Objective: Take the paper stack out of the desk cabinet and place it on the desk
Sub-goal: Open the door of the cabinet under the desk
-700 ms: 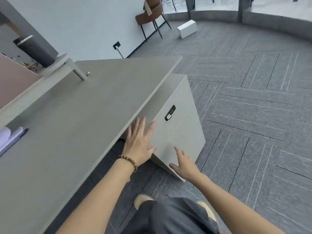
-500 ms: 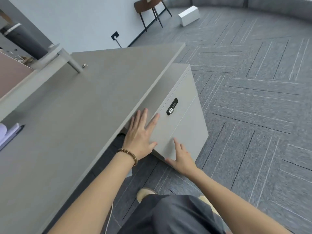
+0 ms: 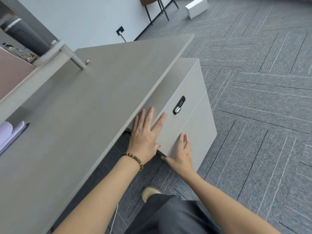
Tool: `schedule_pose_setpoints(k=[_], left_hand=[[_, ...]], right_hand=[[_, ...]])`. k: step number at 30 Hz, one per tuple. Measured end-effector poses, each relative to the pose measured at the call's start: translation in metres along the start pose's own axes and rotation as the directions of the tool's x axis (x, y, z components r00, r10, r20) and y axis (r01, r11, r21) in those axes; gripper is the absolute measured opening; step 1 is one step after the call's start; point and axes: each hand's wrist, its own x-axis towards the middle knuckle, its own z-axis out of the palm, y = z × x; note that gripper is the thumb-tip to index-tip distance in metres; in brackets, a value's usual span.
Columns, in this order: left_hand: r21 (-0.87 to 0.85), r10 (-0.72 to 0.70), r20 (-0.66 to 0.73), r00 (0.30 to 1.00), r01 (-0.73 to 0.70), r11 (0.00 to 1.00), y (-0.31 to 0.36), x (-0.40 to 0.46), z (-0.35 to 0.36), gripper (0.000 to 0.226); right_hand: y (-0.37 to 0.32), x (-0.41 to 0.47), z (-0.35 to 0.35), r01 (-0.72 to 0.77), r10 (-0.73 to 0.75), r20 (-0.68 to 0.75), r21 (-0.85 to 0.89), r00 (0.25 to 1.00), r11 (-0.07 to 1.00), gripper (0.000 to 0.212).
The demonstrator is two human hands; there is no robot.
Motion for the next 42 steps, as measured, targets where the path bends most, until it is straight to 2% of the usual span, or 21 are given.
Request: schedule_pose_setpoints(k=[6, 13, 18, 25, 34, 38, 42], left_hand=[[0.005, -0.007, -0.015, 1.0, 0.007, 1.0, 0.001, 0.0, 0.0, 0.114], [-0.001, -0.032, 0.006, 0.999, 0.032, 0.999, 0.005, -0.001, -0.003, 0.109], [-0.012, -0.086, 0.095, 0.992, 0.087, 0.996, 0.013, -0.003, -0.013, 0.108], [-0.102, -0.273, 0.183, 0.944, 0.294, 0.95, 0.045, 0.0, -0.035, 0.104], [0.035, -0.32, 0.285, 0.903, 0.324, 0.945, 0.073, -0.007, -0.049, 0.108], [0.058, -0.327, 0.286, 0.901, 0.324, 0.944, 0.074, -0.007, -0.049, 0.11], [0.087, -0.35, 0.265, 0.898, 0.339, 0.937, 0.08, -0.005, -0.046, 0.113]], right_hand=[[-0.001, 0.006, -0.001, 0.021, -0.022, -0.012, -0.112, 1.0, 0.994, 0.13], [0.005, -0.003, -0.019, 0.052, -0.051, 0.009, -0.157, 0.999, 0.986, 0.131], [0.018, -0.018, -0.05, 0.108, -0.097, 0.059, -0.226, 0.993, 0.968, 0.124], [0.047, -0.044, -0.117, 0.195, -0.18, 0.146, -0.095, 0.973, 0.976, 0.109], [0.081, -0.058, -0.197, 0.131, -0.099, 0.17, -0.191, 0.98, 0.973, 0.096], [0.101, -0.05, -0.235, 0.095, -0.078, 0.184, -0.084, 0.98, 0.992, 0.088], [0.112, -0.031, -0.288, 0.048, -0.043, 0.097, -0.05, 0.994, 0.998, 0.069]])
